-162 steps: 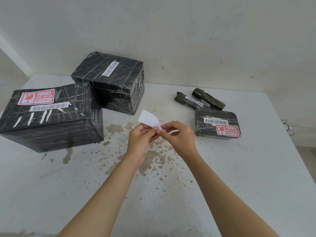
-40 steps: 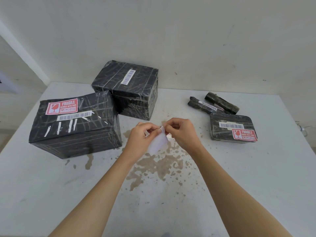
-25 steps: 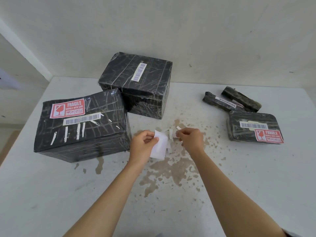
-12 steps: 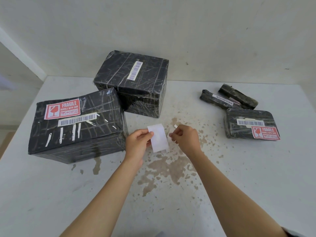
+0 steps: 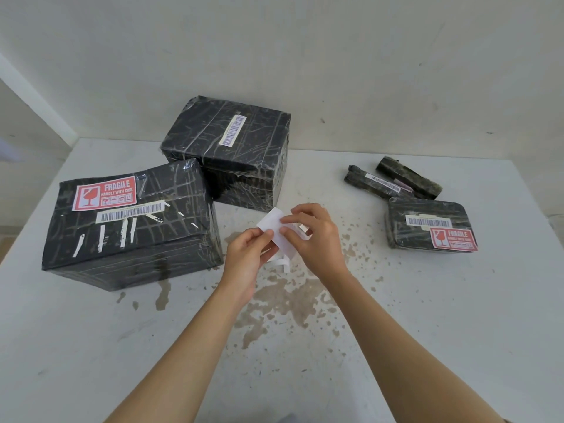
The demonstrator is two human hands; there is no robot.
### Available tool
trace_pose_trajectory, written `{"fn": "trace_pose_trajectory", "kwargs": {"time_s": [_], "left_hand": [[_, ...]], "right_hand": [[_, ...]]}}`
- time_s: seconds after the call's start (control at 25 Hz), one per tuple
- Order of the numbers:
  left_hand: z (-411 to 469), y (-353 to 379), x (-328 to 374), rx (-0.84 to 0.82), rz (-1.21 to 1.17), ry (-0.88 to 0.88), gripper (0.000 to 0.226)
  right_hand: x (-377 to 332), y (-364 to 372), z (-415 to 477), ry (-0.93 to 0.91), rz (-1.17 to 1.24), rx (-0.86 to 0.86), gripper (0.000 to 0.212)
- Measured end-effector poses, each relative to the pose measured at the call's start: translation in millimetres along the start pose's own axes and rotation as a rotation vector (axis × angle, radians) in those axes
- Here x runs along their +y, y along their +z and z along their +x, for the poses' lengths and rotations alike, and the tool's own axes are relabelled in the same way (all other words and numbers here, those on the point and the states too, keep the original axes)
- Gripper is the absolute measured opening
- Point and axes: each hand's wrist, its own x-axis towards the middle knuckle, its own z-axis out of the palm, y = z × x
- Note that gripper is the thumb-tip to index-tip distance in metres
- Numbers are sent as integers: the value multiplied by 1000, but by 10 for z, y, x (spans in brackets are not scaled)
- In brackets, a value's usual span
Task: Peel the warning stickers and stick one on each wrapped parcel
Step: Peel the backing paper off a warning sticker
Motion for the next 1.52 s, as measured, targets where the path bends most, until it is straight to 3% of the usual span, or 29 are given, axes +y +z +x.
{"fn": "trace_pose_trajectory", "kwargs": {"time_s": [0.48, 0.68, 1.12, 1.52], "left_hand": [[-103, 164, 82, 8, 21, 23, 15], [-119, 133, 52, -67, 52, 91, 19], [-38, 105, 108, -43, 500, 338, 15], [-27, 81, 145, -64, 550, 382, 18]], "right_hand": [[-50, -137, -22, -5, -18, -36, 12], [-82, -172, -15, -44, -65, -47, 8], [-157, -233, 49, 116, 23, -182, 8], [-184, -216, 83, 86, 125, -165, 7]]}}
